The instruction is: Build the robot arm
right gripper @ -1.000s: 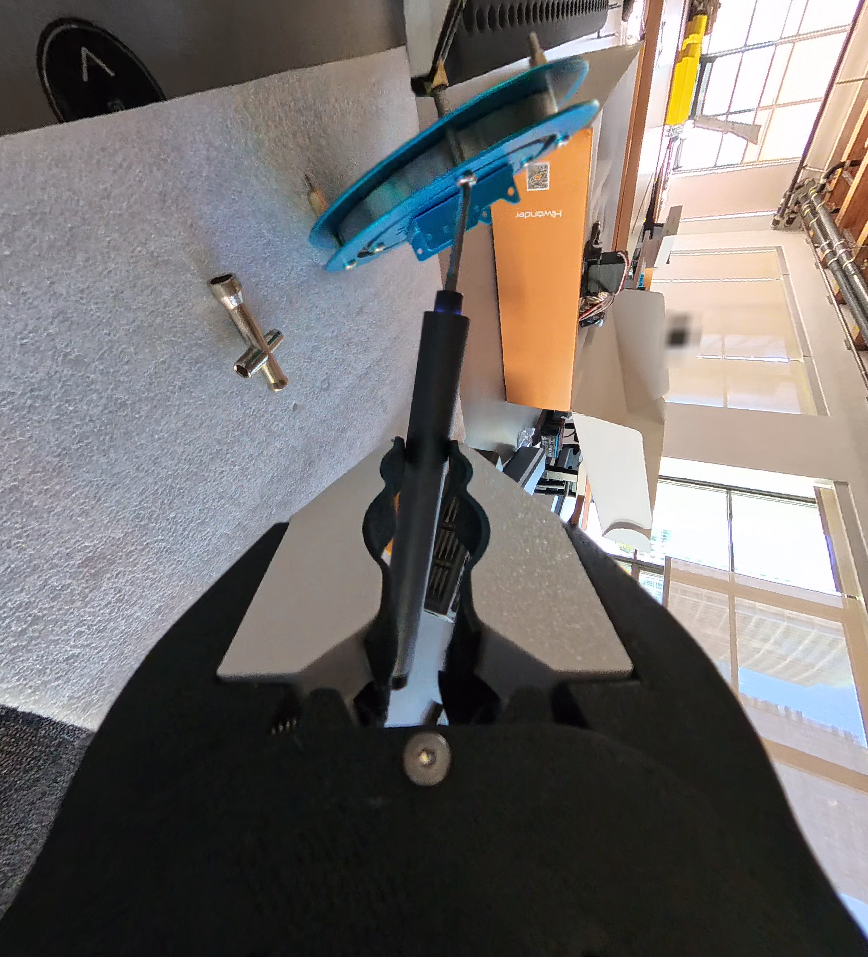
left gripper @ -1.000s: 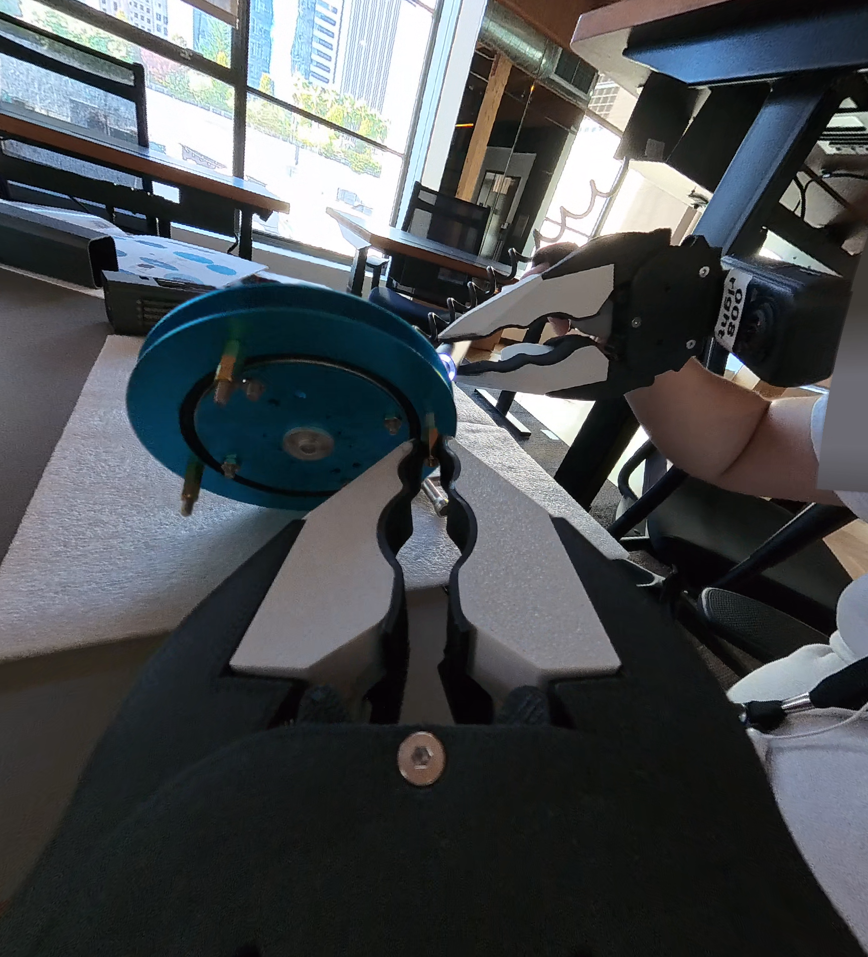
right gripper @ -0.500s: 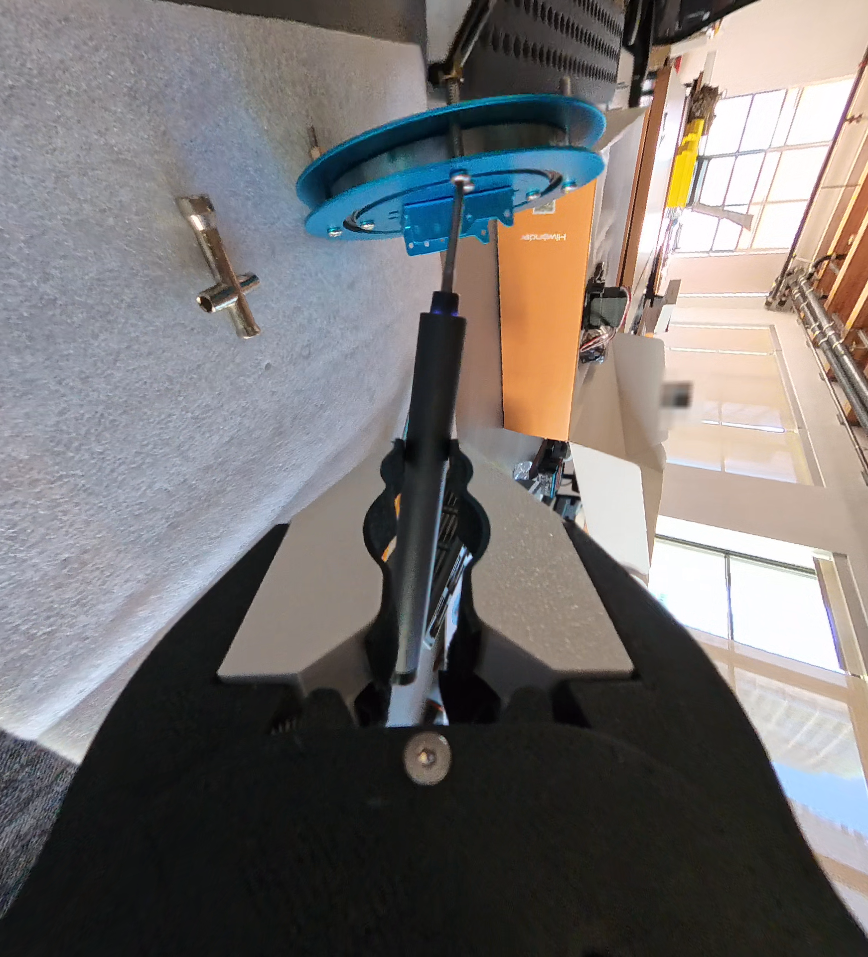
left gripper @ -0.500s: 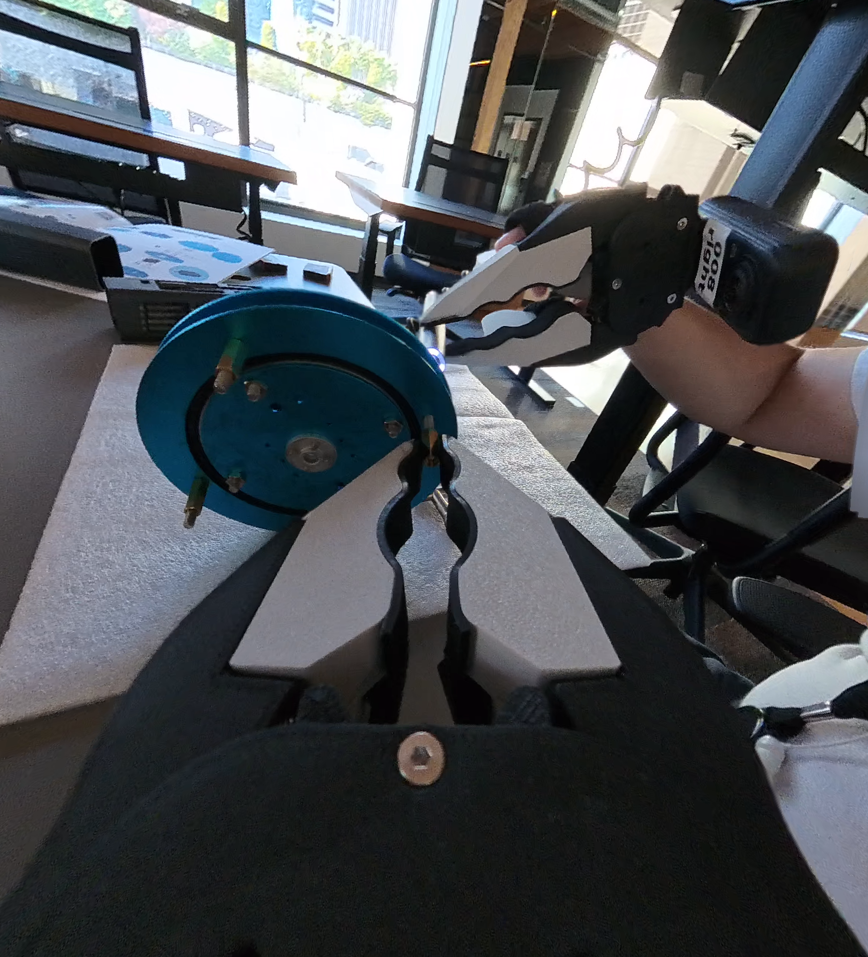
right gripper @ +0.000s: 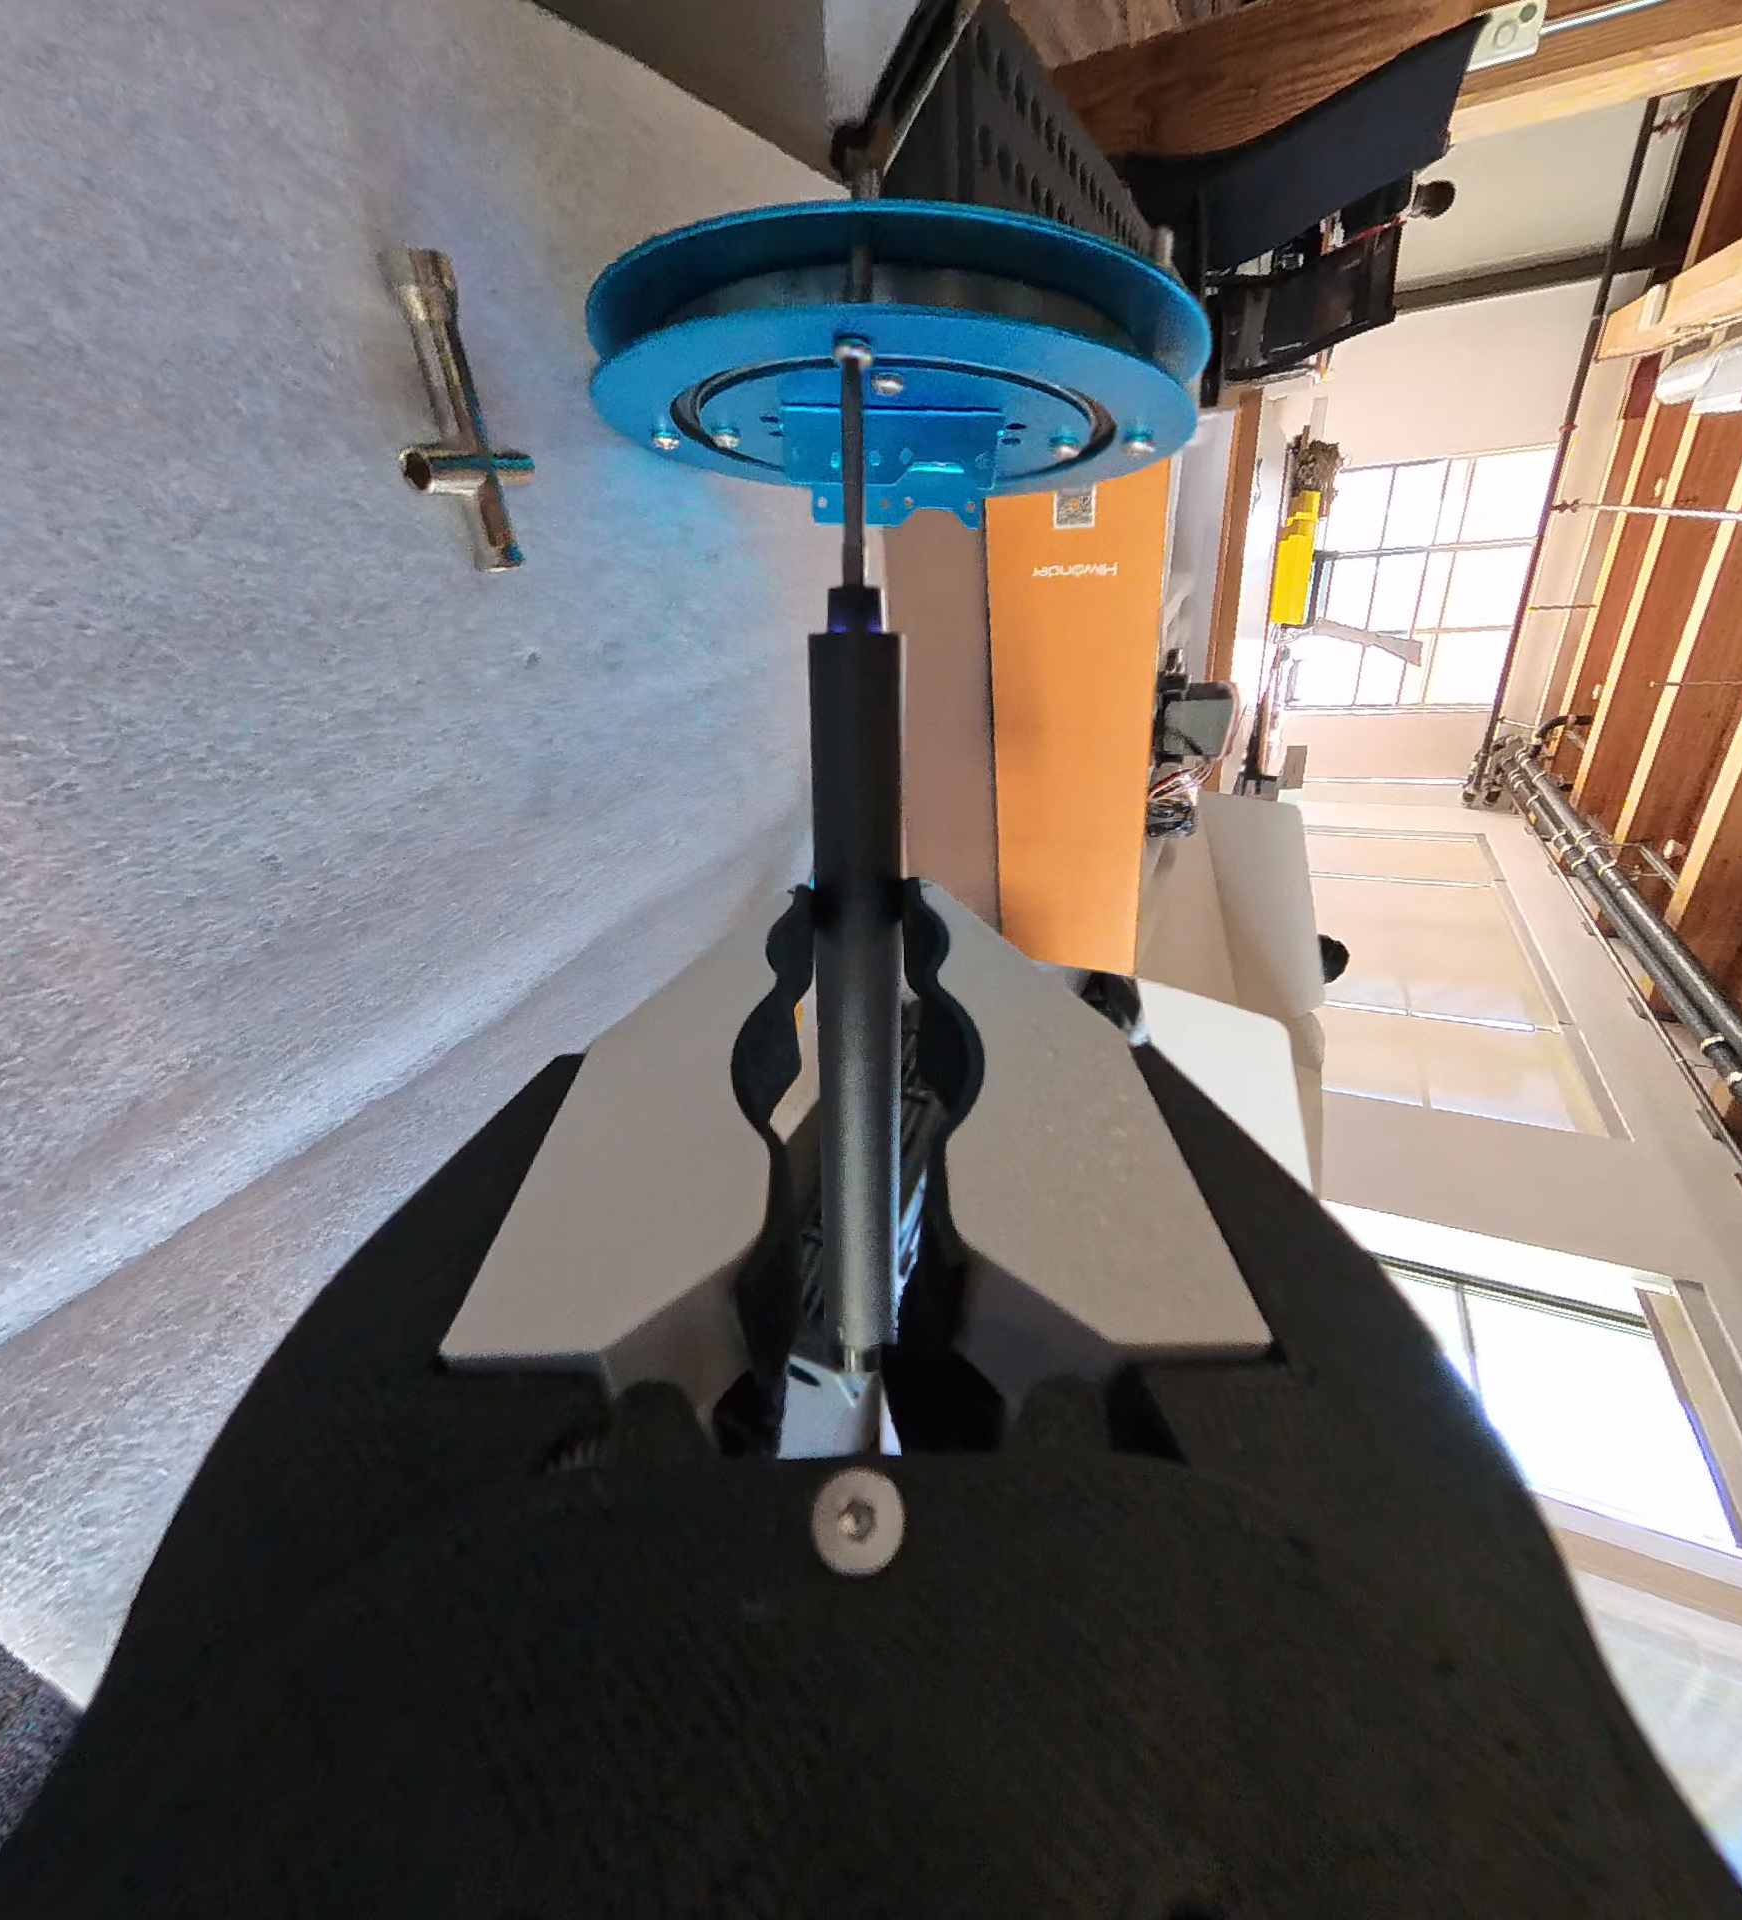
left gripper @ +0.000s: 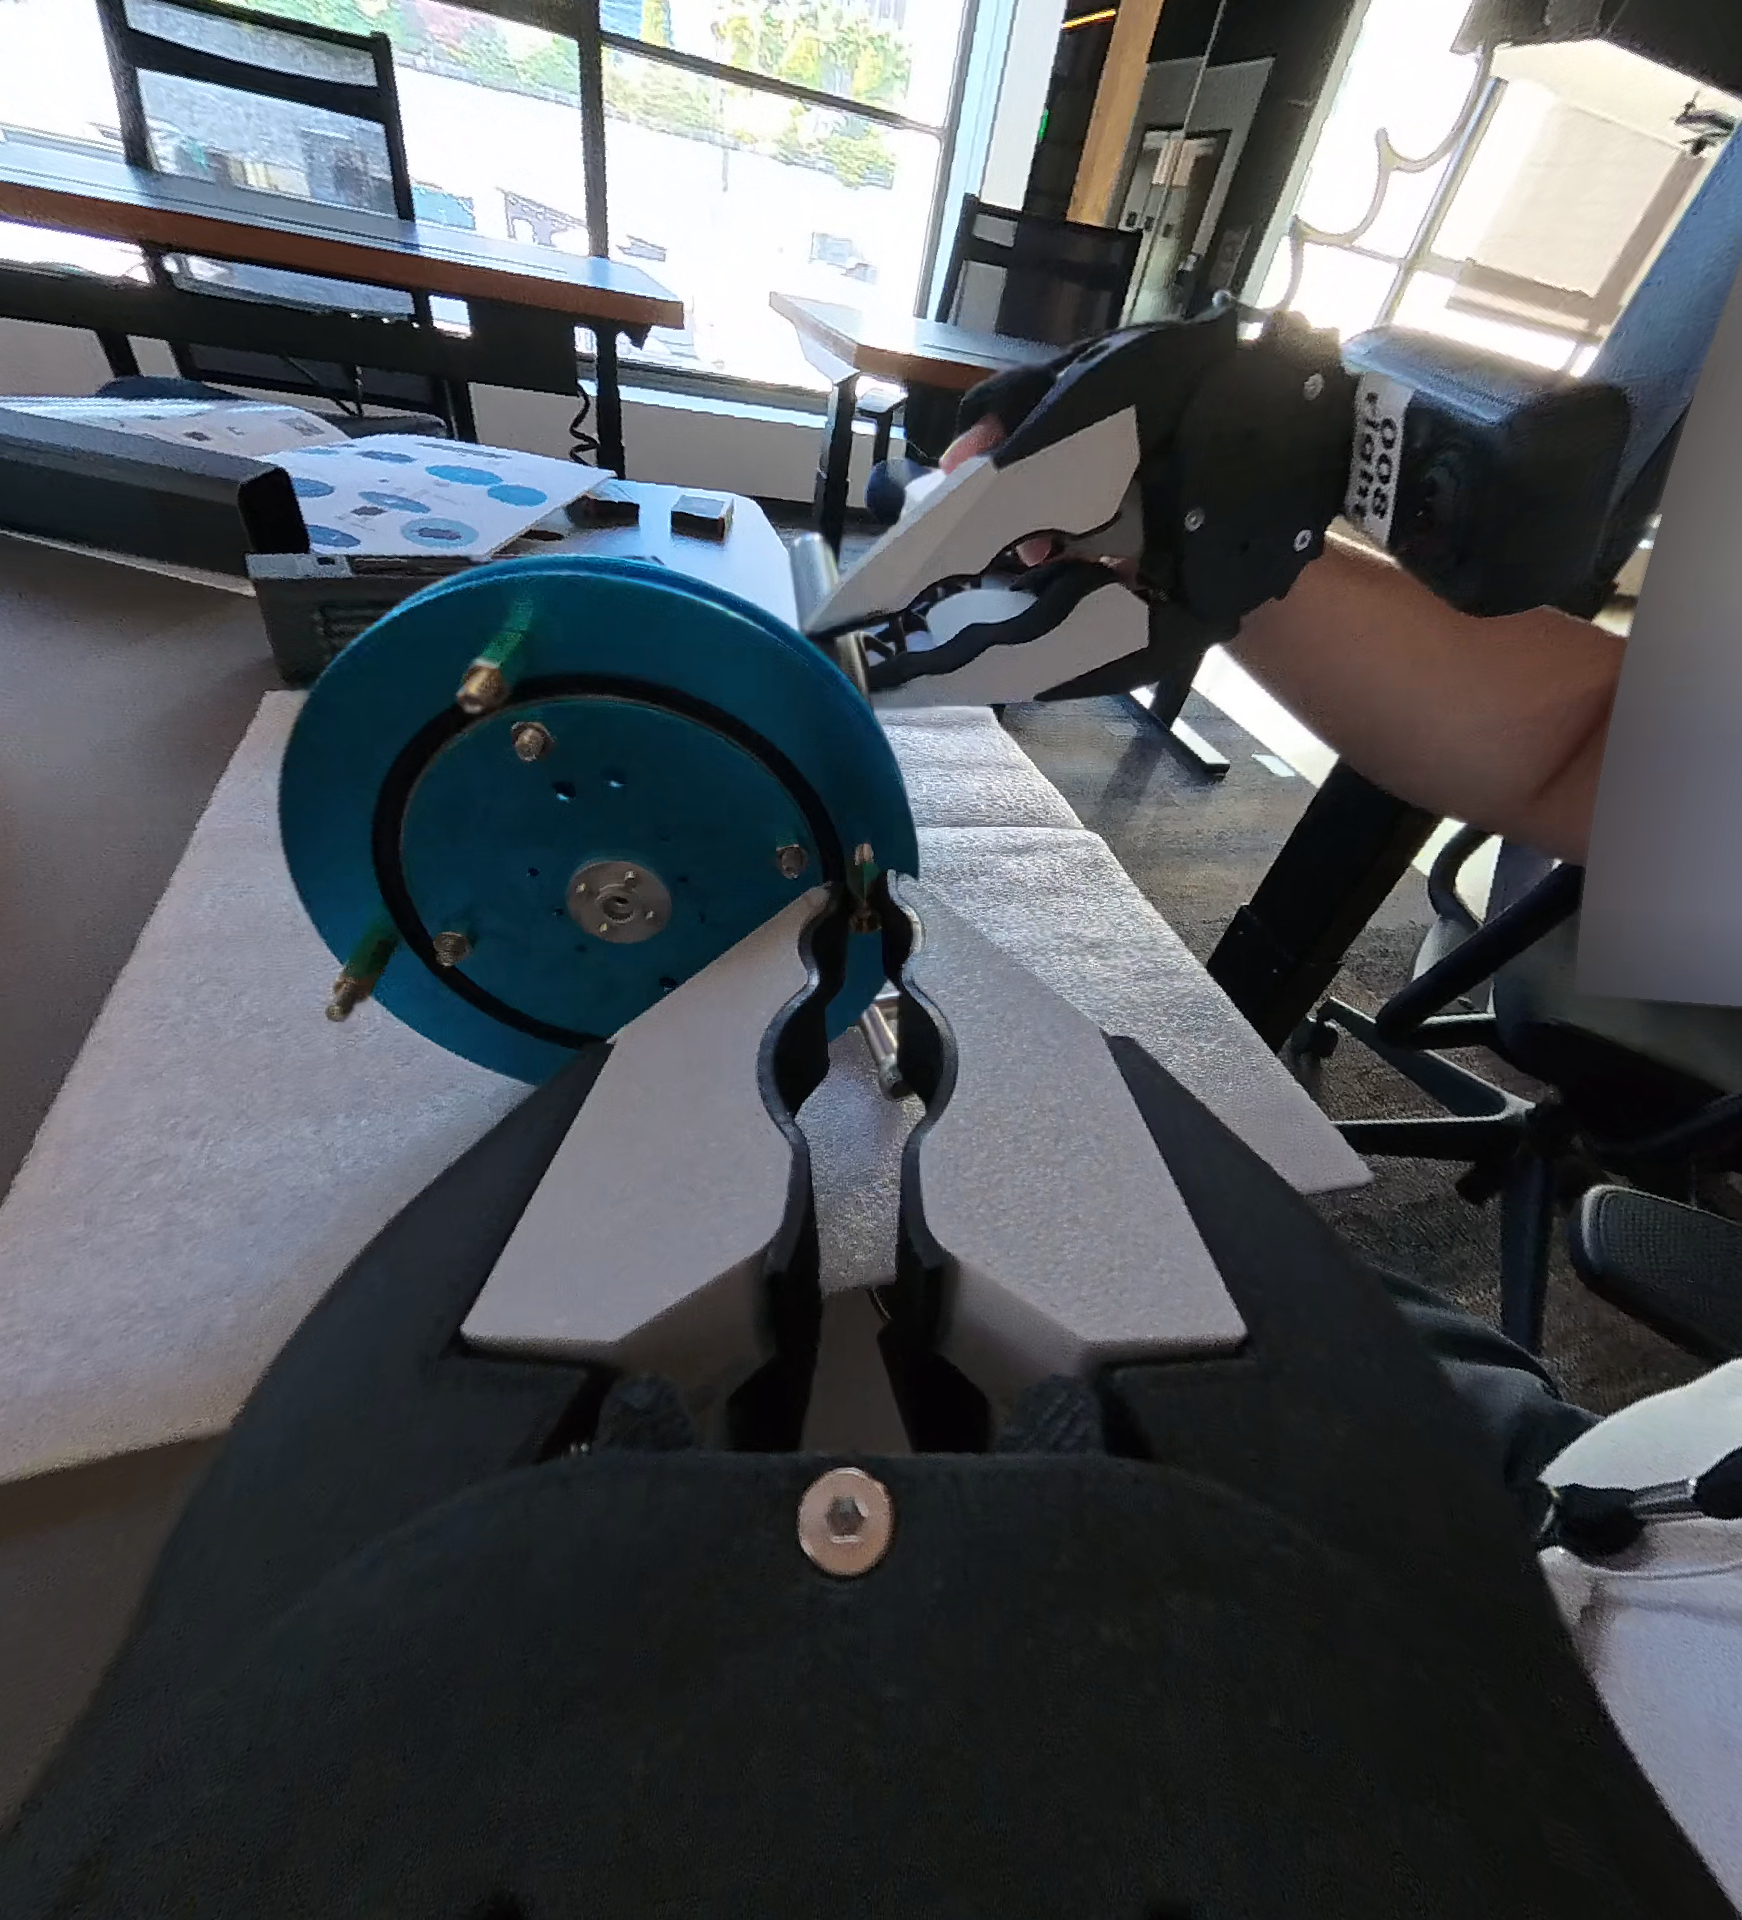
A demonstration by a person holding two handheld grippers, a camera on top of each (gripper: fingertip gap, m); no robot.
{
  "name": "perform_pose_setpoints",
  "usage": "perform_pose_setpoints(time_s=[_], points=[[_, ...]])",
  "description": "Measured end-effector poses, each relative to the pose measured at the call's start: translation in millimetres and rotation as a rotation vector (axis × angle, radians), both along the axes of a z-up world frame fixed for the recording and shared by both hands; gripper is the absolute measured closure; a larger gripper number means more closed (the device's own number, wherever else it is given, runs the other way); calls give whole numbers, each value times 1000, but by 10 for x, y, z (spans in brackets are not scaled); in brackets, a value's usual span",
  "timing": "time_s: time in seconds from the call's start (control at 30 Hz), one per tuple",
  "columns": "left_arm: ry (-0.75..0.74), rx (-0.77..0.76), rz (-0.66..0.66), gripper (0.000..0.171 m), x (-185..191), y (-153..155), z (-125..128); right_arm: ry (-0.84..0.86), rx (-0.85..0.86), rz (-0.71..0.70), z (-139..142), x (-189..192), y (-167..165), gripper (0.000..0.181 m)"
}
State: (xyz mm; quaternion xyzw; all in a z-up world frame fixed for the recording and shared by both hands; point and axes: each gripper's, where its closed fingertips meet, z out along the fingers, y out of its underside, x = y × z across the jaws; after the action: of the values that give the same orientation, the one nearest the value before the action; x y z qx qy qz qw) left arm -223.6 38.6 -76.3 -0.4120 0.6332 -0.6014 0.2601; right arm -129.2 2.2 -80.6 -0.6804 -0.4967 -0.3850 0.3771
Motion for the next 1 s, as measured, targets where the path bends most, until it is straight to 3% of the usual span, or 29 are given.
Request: perform_pose_setpoints(time_s=[0.37,0.7,1.0], points=[[21,123,-112,168,98,23,57,169,97,-96,-146,1,-82,166],[20,-84,-170,168,30,306,129,167,30,-121,-16,-169,62,166],[32,-148,-198,168,14,406,139,142,-13,-119,51,-158,178,166]])
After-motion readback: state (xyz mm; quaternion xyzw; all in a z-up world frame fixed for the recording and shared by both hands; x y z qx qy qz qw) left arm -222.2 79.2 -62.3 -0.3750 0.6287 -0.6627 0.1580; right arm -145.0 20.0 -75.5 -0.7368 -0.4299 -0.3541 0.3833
